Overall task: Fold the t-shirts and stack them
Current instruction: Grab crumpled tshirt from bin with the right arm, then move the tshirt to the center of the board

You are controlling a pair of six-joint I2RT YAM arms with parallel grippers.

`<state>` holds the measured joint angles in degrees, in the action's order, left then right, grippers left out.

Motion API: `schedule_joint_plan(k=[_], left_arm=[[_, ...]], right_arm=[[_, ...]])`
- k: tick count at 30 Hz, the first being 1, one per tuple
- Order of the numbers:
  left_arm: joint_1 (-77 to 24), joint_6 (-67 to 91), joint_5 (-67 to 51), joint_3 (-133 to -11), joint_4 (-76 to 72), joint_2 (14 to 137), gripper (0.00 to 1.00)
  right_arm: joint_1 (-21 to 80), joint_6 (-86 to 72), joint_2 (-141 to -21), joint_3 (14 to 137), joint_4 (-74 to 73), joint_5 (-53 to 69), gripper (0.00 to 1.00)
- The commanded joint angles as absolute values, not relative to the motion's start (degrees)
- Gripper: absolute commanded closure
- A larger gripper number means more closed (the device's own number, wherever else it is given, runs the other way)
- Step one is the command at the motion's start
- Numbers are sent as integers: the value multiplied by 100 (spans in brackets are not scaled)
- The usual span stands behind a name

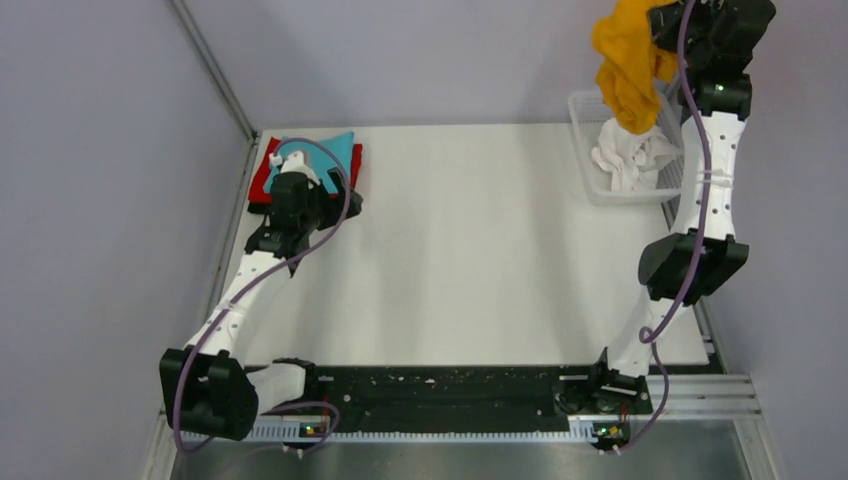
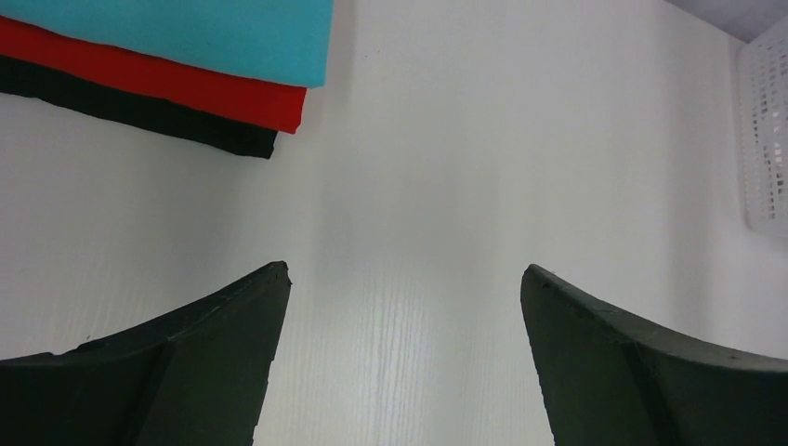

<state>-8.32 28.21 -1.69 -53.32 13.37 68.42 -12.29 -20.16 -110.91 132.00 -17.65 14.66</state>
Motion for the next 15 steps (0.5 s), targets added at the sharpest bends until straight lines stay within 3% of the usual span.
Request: schedule_joint_plan(k=[1, 9, 15], left_arm=[[-844, 2728, -110, -5026, 973, 6405, 1], [-844, 2937, 389, -4624, 951, 5846, 1], [-844, 2980, 650, -4716, 1277, 5496, 1]], right_arm=[[-740, -2158, -10646, 13423, -1415, 2716, 100], [904, -2423, -9974, 12366, -1139, 4062, 100], [1420, -2737, -9415, 9976, -692, 4503, 96]])
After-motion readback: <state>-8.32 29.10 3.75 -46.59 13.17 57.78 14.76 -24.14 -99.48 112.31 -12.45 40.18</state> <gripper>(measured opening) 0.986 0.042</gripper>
